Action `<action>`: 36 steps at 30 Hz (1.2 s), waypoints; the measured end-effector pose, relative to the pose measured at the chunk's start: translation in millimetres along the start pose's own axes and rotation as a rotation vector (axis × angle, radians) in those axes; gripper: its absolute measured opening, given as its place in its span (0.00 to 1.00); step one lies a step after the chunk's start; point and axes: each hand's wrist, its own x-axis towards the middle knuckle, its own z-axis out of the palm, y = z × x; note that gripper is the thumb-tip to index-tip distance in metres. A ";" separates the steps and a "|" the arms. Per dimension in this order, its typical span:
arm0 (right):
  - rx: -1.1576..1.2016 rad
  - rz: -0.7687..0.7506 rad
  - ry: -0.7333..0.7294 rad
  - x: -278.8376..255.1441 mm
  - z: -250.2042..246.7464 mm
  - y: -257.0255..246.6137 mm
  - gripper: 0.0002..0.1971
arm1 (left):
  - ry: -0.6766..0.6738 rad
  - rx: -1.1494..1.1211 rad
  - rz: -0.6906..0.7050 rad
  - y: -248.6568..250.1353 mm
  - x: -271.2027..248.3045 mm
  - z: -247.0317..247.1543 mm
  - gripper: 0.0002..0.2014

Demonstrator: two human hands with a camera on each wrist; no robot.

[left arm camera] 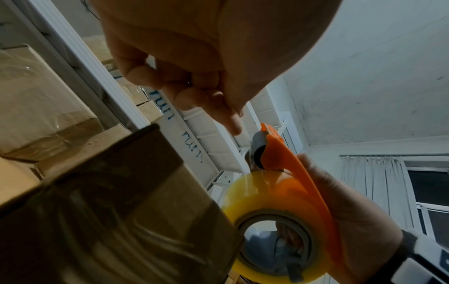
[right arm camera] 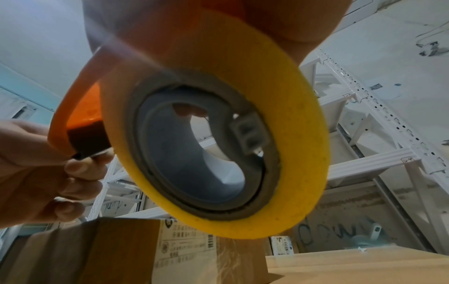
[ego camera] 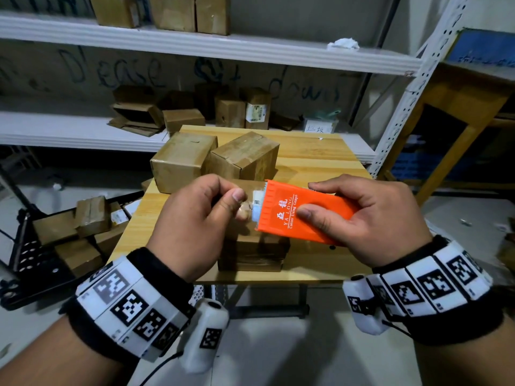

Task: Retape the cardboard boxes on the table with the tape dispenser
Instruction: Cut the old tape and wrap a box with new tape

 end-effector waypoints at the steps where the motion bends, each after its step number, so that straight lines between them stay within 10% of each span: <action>1: -0.003 0.003 0.004 0.1 0.0 0.0 0.28 | -0.002 0.003 -0.002 0.8 0.1 0.0 0.09; 36: -0.131 0.140 -0.025 -6.3 -12.0 36.3 0.33 | 0.071 -0.016 -0.136 -23.5 13.0 -23.1 0.09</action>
